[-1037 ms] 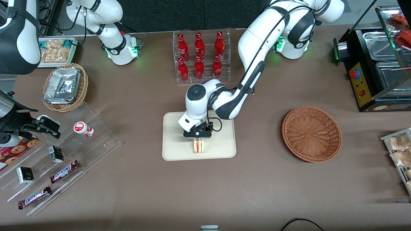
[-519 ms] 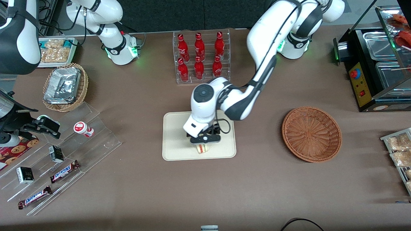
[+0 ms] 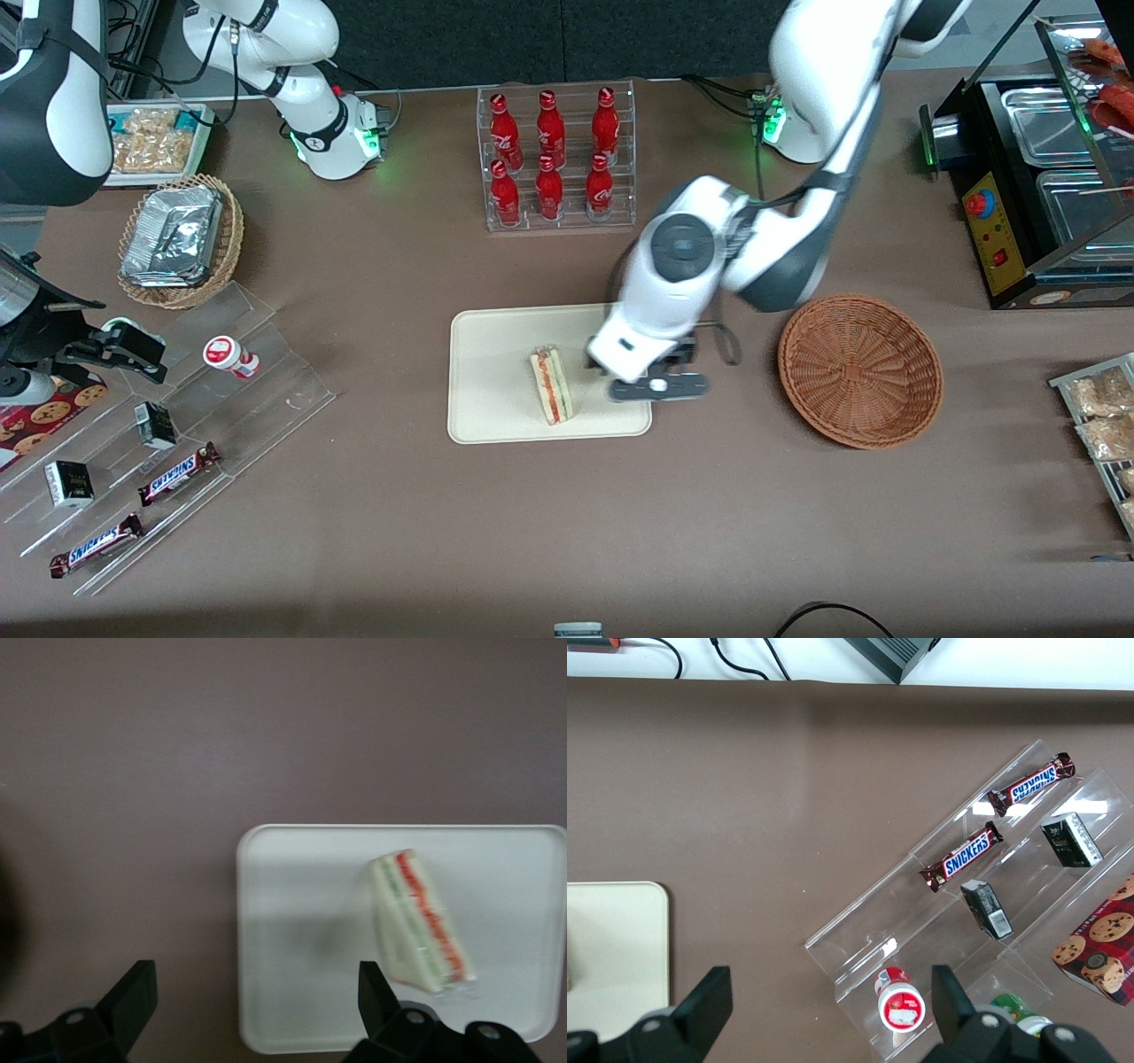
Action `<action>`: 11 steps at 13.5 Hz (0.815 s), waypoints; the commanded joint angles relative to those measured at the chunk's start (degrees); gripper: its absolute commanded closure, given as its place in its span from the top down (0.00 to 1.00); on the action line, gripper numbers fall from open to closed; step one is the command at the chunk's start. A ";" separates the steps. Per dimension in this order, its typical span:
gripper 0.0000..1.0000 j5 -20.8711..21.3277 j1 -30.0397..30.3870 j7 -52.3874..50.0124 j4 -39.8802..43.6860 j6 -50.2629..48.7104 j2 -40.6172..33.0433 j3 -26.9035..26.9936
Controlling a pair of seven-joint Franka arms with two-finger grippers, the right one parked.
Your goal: Place sandwich from basket to tray
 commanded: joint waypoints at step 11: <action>0.99 -1.23 24.75 24.37 -12.52 -24.31 -25.71 -0.17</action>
